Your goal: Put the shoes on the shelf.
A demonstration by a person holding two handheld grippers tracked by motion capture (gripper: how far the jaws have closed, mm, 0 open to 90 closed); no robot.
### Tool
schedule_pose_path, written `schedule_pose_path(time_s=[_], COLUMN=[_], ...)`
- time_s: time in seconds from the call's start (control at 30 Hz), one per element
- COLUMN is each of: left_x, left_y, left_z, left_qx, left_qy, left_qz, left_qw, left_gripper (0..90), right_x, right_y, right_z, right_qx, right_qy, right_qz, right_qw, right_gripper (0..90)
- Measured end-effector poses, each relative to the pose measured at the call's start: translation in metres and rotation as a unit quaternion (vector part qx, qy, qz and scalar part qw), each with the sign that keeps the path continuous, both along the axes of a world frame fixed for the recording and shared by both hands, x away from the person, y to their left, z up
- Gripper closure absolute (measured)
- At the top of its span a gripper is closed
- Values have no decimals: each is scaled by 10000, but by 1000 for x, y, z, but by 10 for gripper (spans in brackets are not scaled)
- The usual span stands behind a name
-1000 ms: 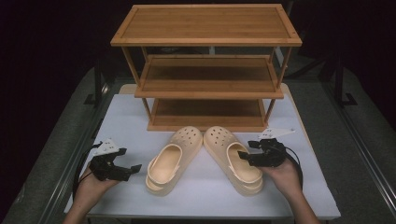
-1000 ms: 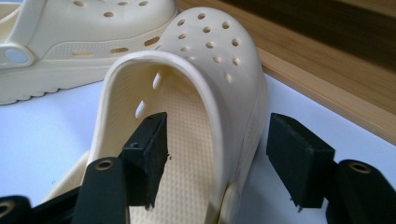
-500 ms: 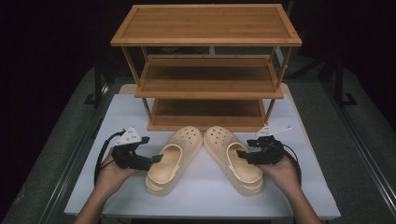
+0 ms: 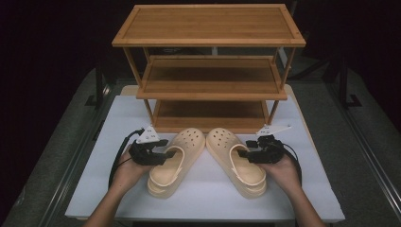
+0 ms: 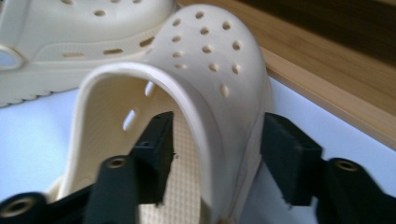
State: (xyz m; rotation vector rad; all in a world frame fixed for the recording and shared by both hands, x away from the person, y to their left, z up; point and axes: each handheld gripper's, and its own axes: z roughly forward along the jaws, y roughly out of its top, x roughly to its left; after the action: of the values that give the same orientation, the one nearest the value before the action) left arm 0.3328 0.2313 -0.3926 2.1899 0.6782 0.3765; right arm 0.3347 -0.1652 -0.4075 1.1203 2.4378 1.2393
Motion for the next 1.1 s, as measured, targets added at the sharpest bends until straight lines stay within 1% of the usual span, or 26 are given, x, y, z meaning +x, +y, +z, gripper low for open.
schedule_pose_path(time_s=[0.07, 0.13, 0.2, 0.27, 0.37, 0.43, 0.53, 0.6, 0.63, 0.7, 0.83, 0.97, 1.1], left_x=[0, 0, 0, -1, -3, -5, -7, -6, -6, -7, -6, -5, -2], left_y=[0, 0, 0, -1, -3, -5, -7, -8, -9, -10, -10, -9, -8], left_z=[1, 1, 2, 2, 4, 5, 7, 8, 9, 10, 13, 17, 21], left_qx=[20, -9, 19, 36, 249, 370, 461, 474, 505, 534, 522, 495, 406], left_qy=[-17, -13, -17, -30, -188, -272, -321, -306, -300, -349, -381, -386, -400], left_qz=[-4, 19, 44, 87, 148, 205, 264, 309, 327, 394, 462, 492, 512], left_qw=[10000, 10000, 10000, 10000, 9994, 9987, 9981, 9979, 9977, 9972, 9968, 9968, 9971], left_gripper=[549, 593, 633, 657, 705, 739, 764, 773, 776, 792, 812, 829, 831], right_x=[-1, -2, -2, -3, -5, -7, -10, -11, -11, -11, -11, -11, -11], right_y=[0, 1, 0, -2, 0, 2, 4, 5, 5, 4, 1, -2, -4], right_z=[1, 2, 3, 3, 4, 6, 8, 9, 10, 11, 13, 16, 19], right_qx=[18, -12, -15, -20, -130, -250, -394, -484, -496, -506, -500, -462, -439], right_qy=[-39, -90, -131, -167, -286, -393, -501, -554, -559, -578, -636, -638, -673], right_qz=[26, 22, -22, -22, -31, -49, -98, -142, -159, -213, -283, -304, -352], right_qw=[10000, 10000, 9999, 9999, 9995, 9989, 9979, 9972, 9971, 9968, 9963, 9964, 9961], right_gripper=[535, 575, 619, 643, 683, 712, 748, 767, 774, 791, 819, 834, 833])
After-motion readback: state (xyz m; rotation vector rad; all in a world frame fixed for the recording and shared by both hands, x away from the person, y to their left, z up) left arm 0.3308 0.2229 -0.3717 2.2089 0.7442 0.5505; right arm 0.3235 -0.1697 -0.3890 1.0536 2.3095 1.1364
